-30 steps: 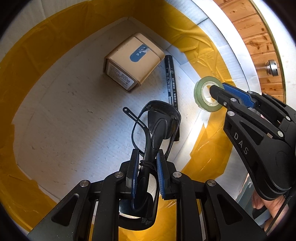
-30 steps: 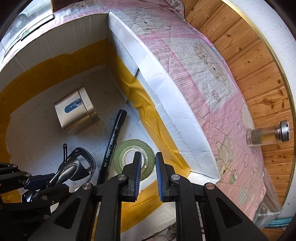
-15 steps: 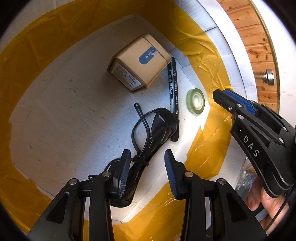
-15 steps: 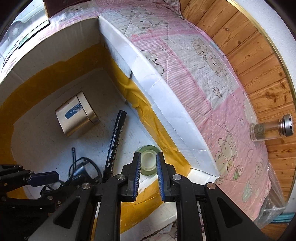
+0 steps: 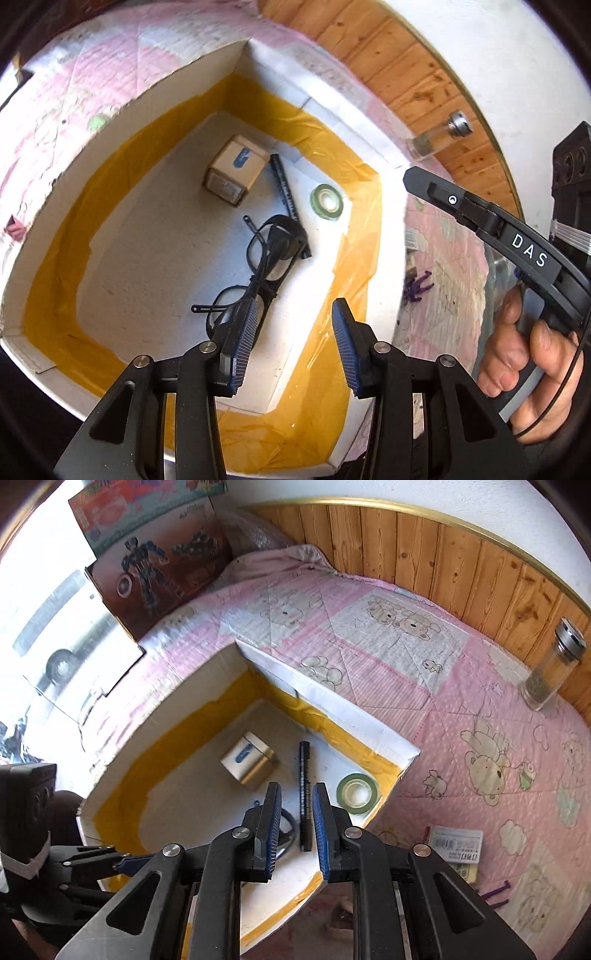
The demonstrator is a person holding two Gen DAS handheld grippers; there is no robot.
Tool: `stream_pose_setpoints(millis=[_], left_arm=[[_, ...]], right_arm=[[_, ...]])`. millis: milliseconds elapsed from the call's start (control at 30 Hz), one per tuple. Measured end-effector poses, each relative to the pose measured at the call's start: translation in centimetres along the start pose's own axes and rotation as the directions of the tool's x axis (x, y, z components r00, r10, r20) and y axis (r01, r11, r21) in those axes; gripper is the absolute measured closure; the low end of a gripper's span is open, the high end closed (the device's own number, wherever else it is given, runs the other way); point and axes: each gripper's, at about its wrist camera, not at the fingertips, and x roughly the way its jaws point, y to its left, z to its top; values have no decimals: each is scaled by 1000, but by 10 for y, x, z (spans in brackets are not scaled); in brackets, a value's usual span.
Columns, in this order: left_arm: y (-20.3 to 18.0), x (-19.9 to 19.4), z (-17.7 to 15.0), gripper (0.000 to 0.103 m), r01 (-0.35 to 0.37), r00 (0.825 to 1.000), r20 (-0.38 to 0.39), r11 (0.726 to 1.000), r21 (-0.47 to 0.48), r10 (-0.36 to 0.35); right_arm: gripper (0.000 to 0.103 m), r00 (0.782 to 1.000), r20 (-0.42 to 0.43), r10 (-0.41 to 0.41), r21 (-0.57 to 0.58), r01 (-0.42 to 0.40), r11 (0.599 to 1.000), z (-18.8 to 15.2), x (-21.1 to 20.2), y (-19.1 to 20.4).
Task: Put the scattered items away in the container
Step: 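Withdraw both grippers from the box toward the remaining items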
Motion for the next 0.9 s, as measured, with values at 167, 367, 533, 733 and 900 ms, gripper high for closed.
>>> stream_pose_setpoints(millis=[167, 367, 533, 733, 900], left_arm=[[-38, -15, -10, 59, 3, 988, 149, 972, 235, -39], [-75, -27, -45, 59, 61, 979, 156, 912, 406, -135], [-96, -20, -63, 59, 100, 982, 106, 904, 415, -158], [-99, -24, -66, 59, 89, 981, 125, 909, 406, -151], [-82, -45, -58, 59, 86, 973, 171, 933, 349, -154]], right_arm=[[78, 987, 154, 49, 98, -65, 993, -44, -42, -13], [78, 980, 193, 44, 242, -91, 966, -113, -43, -43], [78, 986, 166, 23, 345, -80, 935, -162, -29, -67], [65, 985, 150, -89, 125, 70, 990, -175, -7, -42], [38, 963, 172, -209, -245, 247, 937, -188, 21, -3]])
